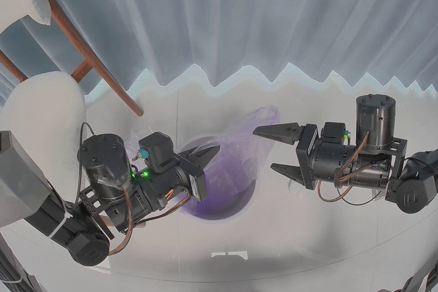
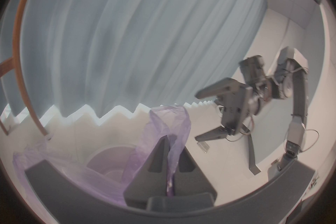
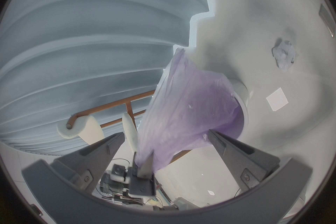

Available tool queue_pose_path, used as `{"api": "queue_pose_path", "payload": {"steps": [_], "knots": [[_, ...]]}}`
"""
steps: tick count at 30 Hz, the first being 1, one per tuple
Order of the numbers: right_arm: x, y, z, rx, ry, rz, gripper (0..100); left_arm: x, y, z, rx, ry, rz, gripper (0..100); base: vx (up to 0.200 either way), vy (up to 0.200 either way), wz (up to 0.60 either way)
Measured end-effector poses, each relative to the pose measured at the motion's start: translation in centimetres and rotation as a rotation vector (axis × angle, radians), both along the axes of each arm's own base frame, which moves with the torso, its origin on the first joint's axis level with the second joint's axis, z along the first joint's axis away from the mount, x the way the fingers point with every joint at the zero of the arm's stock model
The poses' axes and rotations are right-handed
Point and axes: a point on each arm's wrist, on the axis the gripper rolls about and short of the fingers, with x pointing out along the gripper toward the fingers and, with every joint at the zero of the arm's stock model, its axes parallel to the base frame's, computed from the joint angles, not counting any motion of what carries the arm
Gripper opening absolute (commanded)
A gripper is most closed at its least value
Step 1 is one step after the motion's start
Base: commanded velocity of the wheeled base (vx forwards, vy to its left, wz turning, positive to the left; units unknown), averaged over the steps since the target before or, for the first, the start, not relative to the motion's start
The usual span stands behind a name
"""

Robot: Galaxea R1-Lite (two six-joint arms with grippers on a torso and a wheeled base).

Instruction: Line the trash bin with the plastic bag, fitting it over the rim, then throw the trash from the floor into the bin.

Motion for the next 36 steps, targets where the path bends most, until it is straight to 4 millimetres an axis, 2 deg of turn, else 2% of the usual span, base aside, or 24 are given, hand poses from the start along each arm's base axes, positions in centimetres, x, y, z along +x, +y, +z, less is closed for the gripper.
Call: {"api": "queue_pose_path", "payload": {"steps": [5, 10, 16, 26, 27, 36], "knots": [[0.4, -0.3, 1.3, 0.008, -0.006, -0.015, 100, -1.0, 0.3, -0.8, 0.017, -0.093, -0.11, 0, 0.0, 0.0, 0.0], [0.7, -0.3, 1.6, 0.009, -0.009, -0.023, 100, -1.4, 0.4, -2.7, 0.085, -0.088, -0.159, 0, 0.0, 0.0, 0.0], [1.3, 0.1, 0.5, -0.012, 0.016, -0.023, 100, -1.9, 0.1, -3.7, 0.11, -0.059, -0.182, 0, 0.0, 0.0, 0.0], [1.7, 1.1, -1.8, -0.054, 0.072, -0.005, 100, -2.2, -0.1, -3.8, 0.112, -0.053, -0.182, 0, 0.0, 0.0, 0.0], [1.7, 1.1, -2.0, -0.056, 0.074, -0.005, 0, -2.1, -0.1, -3.8, 0.111, -0.054, -0.18, 0, 0.0, 0.0, 0.0], [1.7, 1.1, -2.2, -0.059, 0.079, -0.003, 0, -1.9, -0.3, -3.6, 0.105, -0.056, -0.115, 0, 0.0, 0.0, 0.0]]}}
